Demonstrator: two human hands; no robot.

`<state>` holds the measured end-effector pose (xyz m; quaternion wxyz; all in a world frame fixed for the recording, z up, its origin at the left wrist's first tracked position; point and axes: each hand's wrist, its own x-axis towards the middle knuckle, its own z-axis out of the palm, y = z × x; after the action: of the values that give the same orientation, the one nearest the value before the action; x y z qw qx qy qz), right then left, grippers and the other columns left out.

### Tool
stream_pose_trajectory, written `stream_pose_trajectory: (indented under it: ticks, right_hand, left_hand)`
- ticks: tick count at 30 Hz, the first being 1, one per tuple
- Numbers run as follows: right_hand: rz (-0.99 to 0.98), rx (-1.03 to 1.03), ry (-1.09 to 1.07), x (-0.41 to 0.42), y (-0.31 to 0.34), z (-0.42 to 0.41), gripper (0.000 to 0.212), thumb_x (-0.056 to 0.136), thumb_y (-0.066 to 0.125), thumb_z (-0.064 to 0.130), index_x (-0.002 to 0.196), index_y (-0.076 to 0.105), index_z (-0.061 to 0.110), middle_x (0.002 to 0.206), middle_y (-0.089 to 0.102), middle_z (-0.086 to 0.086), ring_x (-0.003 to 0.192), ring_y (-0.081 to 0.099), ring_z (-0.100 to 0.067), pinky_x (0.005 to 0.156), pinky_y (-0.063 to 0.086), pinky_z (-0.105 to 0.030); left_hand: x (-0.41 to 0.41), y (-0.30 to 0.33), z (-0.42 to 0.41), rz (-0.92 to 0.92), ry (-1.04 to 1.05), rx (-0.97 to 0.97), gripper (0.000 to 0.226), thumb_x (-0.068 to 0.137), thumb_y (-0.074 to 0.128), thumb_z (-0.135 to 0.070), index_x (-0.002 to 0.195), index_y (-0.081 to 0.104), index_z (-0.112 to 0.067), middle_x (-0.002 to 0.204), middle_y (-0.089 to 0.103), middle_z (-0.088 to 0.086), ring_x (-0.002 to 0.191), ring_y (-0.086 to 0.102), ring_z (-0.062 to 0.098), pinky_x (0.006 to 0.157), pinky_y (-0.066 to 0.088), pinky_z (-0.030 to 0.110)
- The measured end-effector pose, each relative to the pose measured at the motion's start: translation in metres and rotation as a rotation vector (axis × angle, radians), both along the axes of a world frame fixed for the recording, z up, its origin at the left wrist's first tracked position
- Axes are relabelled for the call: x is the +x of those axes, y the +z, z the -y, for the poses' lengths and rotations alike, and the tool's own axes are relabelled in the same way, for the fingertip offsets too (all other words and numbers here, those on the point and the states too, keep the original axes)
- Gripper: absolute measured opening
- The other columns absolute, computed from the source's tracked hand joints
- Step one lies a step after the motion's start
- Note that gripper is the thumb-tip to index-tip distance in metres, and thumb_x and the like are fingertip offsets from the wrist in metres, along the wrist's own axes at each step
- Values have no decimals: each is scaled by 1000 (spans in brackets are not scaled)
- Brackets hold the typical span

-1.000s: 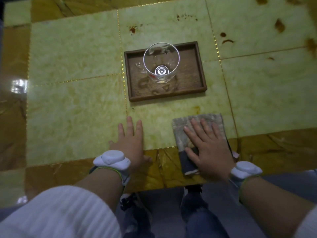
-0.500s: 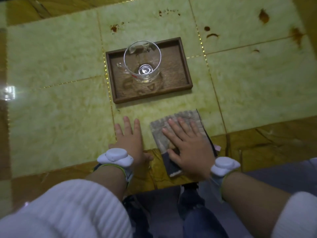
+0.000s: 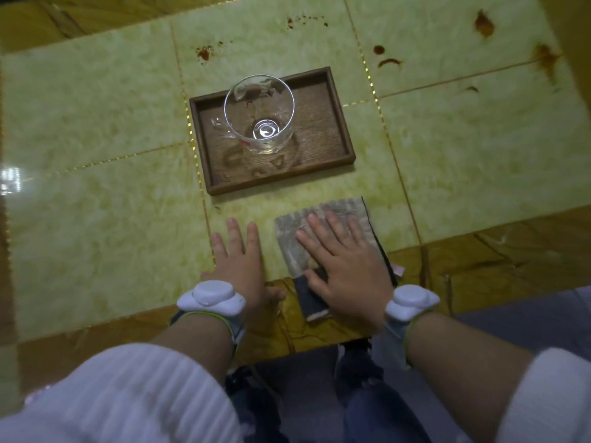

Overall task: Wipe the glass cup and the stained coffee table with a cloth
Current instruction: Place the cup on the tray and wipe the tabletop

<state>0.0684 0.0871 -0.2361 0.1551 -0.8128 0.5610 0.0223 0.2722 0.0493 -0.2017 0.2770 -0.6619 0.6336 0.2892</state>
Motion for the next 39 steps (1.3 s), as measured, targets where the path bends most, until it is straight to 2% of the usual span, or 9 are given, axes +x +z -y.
stream_pose_trajectory:
  ticks: [2,5,10,13,18,21,26,33,39]
  right_hand:
    - [-30,8,52,-32,2,4,68,94,40,54,156,24,32,165,12,2,153,8,-24,123,6,-50]
    - [-107,27,-52,-60,4,17,71,92,36,55,157,20,31,166,9,0,153,8,-26,123,4,-49]
    - [-128,9,-273,-6,0,15,73,92,30,54,158,12,28,166,1,-4,153,1,-31,121,3,-56]
    - [-43,-38,-168,12,-3,-12,70,94,38,51,157,20,28,166,8,-4,153,4,-30,120,10,-57]
    - [-2,-61,61,-59,1,-6,66,94,43,52,155,30,27,164,18,-2,152,13,-26,123,8,-50]
    - [-58,-66,-33,-86,1,17,69,93,40,53,155,27,27,164,17,-3,152,16,-28,122,5,-48]
    - [-69,-74,-291,-32,-9,16,71,92,35,55,156,23,27,166,14,-5,152,11,-32,121,9,-57]
    - [5,-99,94,-78,-7,0,68,95,43,53,156,27,28,165,15,-1,153,10,-25,123,9,-51]
    - [-70,-65,-227,-57,-4,22,71,92,37,54,156,23,28,166,10,-3,153,10,-29,122,6,-54]
  left_hand:
    - [0,-1,-1,-7,-2,-16,137,64,75,-66,149,-26,-30,155,-37,-2,147,-19,36,103,37,64]
    - [1,-2,-5,-4,-11,-27,136,65,75,-66,149,-26,-30,155,-37,-2,147,-20,35,103,37,64]
    - [2,2,-4,-9,-2,-28,134,67,75,-65,150,-24,-29,155,-37,-1,147,-19,36,105,35,65]
    - [-6,9,0,15,-4,-10,130,70,74,-62,151,-22,-28,156,-34,-1,148,-17,36,106,33,66]
    - [-27,13,-1,-13,-65,-32,120,76,69,-60,150,-21,-31,155,-36,-2,148,-14,37,104,32,68]
    - [-38,4,-6,-21,-74,-45,132,65,72,-70,148,-24,-33,154,-37,-2,147,-15,39,102,35,67]
    - [-41,-13,-11,4,-67,-75,140,57,76,-72,147,-24,-34,151,-40,-4,146,-17,42,99,34,70]
    - [-43,-12,-9,9,-65,-65,139,60,75,-70,148,-26,-32,153,-40,-1,145,-17,43,99,35,69]
    - [-41,-11,-9,15,-75,-54,139,61,74,-70,147,-28,-31,151,-43,-1,145,-20,43,100,33,70]
